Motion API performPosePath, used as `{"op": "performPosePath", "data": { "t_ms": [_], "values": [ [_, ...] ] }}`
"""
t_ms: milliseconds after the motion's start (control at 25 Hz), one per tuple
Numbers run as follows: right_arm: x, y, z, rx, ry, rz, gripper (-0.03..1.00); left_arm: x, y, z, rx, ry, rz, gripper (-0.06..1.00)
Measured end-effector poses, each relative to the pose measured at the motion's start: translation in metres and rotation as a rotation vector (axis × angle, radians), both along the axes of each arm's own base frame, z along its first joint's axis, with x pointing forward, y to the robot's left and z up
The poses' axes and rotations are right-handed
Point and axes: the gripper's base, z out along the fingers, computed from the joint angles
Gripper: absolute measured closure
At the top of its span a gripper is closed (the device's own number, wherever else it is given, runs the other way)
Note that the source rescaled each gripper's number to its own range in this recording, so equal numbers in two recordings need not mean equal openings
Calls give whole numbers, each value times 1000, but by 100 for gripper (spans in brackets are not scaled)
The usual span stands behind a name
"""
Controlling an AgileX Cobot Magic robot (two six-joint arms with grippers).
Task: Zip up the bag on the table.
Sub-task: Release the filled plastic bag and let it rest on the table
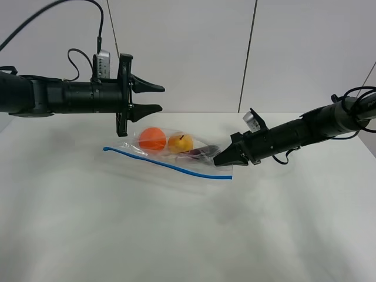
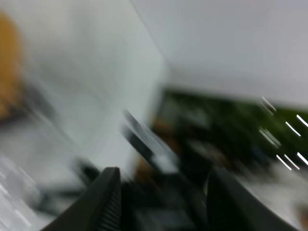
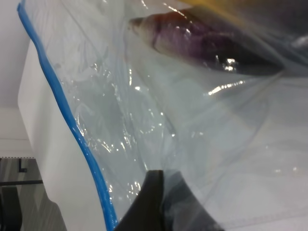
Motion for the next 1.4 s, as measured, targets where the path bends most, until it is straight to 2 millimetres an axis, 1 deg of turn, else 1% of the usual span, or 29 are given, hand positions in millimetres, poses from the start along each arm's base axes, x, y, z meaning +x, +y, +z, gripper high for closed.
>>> {"op": "performPosePath", "data": {
  "t_ms": [80,120,200,280,360,440,520,560,640,680,760,840,920,1040,1200,1400],
  "values": [
    [0,0,0,-1,-4,2,97,-7,2,9,-55,-107,-123,40],
    [0,0,0,-1,-5,2,97,-10,3,12,-52,-200,-178,40],
    [0,0,0,-1,-5,2,97,-13,3,15,13,-383,-258,40],
    [0,0,0,-1,-5,3,97,-18,3,11,110,-523,-351,40],
    [0,0,0,-1,-5,3,97,-26,3,5,229,-619,-485,40],
    [0,0,0,-1,-5,3,97,-36,6,-3,367,-696,-663,40],
    [0,0,0,-1,-5,3,97,-45,17,-14,579,-680,-838,40],
    [0,0,0,0,-5,3,97,-44,25,-19,696,-626,-860,40],
    [0,0,0,1,-4,5,97,-40,46,-31,943,-441,-824,40],
    [0,0,0,1,-4,6,97,-35,58,-35,1034,-328,-734,40],
    [0,0,0,1,-4,6,97,-28,78,-38,1128,-125,-507,40],
    [0,0,0,0,-4,6,97,-23,95,-37,1183,-18,-331,40],
    [0,0,0,1,-4,7,97,-20,104,-32,1236,-6,-238,40],
    [0,0,0,-1,-4,8,97,-18,107,-16,1266,-63,-149,40],
    [0,0,0,-1,-4,9,97,-22,108,7,1286,-146,-104,40],
    [-1,0,0,-3,-4,10,97,-34,108,41,1321,-261,-87,40]
  ]
}}
